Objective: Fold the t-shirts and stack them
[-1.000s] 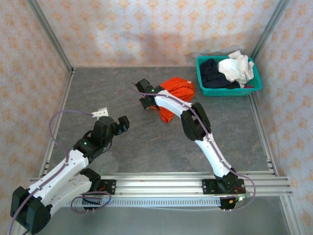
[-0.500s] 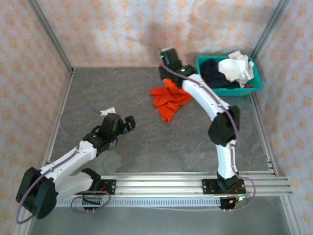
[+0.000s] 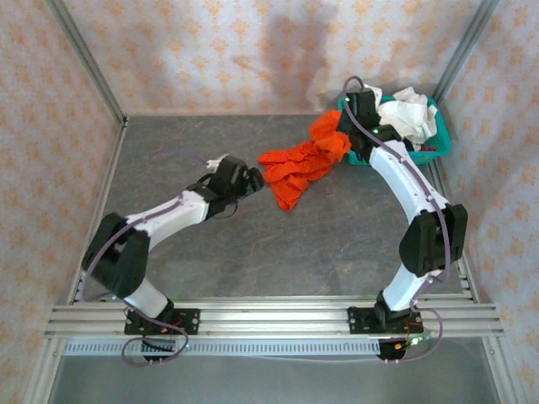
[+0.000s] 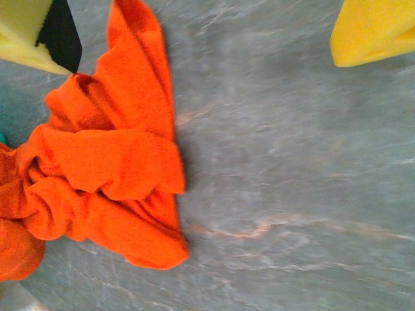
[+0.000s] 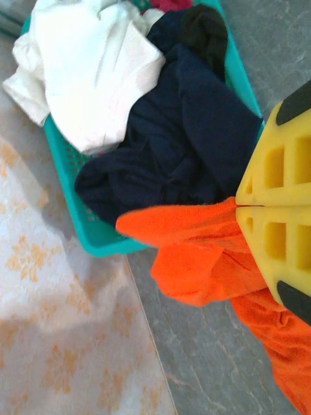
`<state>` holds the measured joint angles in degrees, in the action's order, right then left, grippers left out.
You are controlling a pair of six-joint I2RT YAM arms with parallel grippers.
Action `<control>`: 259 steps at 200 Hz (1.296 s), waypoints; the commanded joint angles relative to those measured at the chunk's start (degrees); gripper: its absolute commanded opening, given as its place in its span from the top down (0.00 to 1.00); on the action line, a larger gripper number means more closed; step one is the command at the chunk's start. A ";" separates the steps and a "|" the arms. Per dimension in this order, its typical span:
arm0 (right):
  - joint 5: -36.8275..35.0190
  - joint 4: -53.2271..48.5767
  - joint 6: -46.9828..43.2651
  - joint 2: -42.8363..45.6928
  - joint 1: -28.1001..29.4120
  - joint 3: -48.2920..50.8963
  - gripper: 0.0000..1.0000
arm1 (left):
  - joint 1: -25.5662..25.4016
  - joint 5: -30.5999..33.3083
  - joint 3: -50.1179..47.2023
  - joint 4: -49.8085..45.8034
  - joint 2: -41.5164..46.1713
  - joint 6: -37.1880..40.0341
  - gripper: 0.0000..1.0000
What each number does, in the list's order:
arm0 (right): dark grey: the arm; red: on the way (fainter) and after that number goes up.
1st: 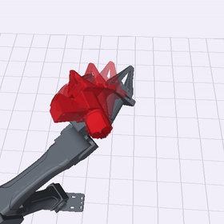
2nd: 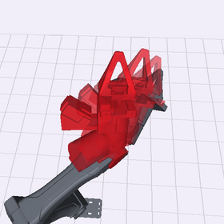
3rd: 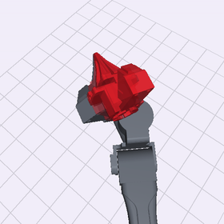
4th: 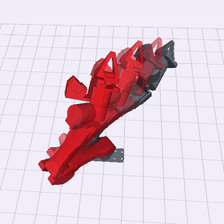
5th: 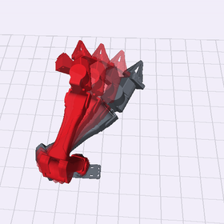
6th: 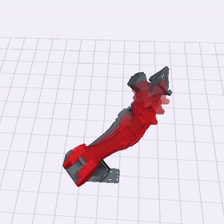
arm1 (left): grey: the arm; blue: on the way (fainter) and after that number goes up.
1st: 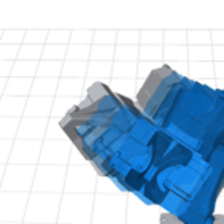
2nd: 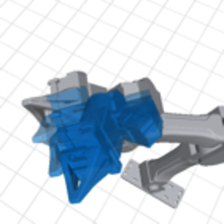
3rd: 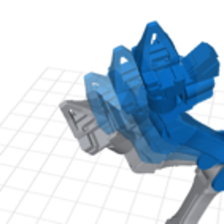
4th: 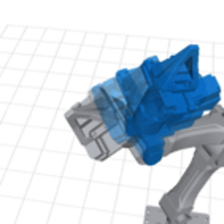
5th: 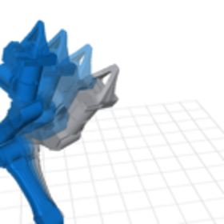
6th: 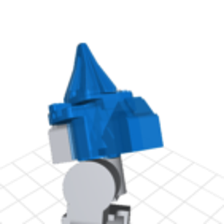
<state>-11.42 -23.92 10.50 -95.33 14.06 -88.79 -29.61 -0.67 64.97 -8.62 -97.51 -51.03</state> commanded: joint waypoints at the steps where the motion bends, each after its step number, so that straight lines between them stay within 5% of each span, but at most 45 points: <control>1: -0.51 3.00 2.34 4.82 -0.61 1.76 1.00 | -0.07 -1.00 6.95 -2.92 -6.29 -4.02 0.00; 76: 0.73 3.00 1.71 9.22 -1.76 6.15 1.00 | 0.41 -4.43 26.06 -9.37 -25.32 -9.97 0.22; 103: 1.64 3.36 1.69 9.86 -1.76 7.13 1.00 | 0.71 -3.94 29.14 -11.09 -27.41 -9.71 0.51; 132: 1.73 3.27 1.70 10.41 -1.88 7.41 1.00 | 1.06 -2.68 30.52 -12.64 -26.76 -7.80 1.00; 175: 2.29 2.78 1.28 14.01 -2.04 5.81 1.00 | 2.81 4.33 27.19 -14.76 -17.53 -1.80 1.00; 259: 9.53 5.82 2.96 28.47 -2.03 3.01 1.00 | 6.48 23.23 25.55 -27.23 15.28 13.97 1.00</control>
<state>-3.88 -21.26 12.47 -72.03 12.32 -82.74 -23.49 13.82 89.76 -28.95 -87.94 -43.31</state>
